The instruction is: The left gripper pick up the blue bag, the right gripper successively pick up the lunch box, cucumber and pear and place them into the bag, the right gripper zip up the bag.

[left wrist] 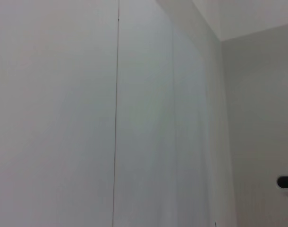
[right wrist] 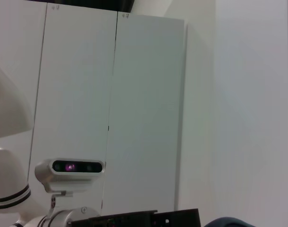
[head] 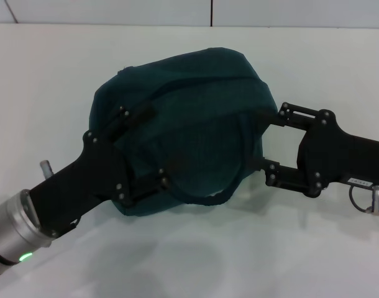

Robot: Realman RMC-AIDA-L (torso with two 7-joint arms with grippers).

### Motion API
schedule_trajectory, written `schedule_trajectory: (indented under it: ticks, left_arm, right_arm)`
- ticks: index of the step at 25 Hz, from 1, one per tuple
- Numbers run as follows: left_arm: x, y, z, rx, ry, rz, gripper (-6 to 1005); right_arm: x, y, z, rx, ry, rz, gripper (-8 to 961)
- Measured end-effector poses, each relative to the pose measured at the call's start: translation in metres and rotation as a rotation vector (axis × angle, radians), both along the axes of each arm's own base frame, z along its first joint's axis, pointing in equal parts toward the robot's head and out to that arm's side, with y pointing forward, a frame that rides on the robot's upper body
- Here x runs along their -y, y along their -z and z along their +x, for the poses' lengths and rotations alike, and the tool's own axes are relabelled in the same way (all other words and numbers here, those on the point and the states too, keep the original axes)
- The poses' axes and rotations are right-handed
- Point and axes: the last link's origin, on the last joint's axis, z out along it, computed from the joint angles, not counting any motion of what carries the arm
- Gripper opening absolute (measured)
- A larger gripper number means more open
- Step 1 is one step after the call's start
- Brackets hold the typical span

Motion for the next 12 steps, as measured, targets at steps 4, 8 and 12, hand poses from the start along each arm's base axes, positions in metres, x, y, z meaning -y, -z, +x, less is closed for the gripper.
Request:
schedule_trajectory:
  ticks: [4,8,12]
  left_arm:
    - [0.0016,0.0013,0.0012,0.005,0.005,0.010,887]
    - [0.0025,0.0014,0.0007,0.004,0.004,0.010,887]
    - [0.0035,0.0025,0.0013,0.006,0.006,0.003,887]
  right_arm:
    - [-0.0004,-0.0002,-0.0008,-0.007,0.002,0.004,650]
    - [-0.0001,-0.0007,-0.0009,-0.020,0.003,0.014,650]
    - [0.0016,-0.0005,0.0004,-0.025,0.002,0.017,650]
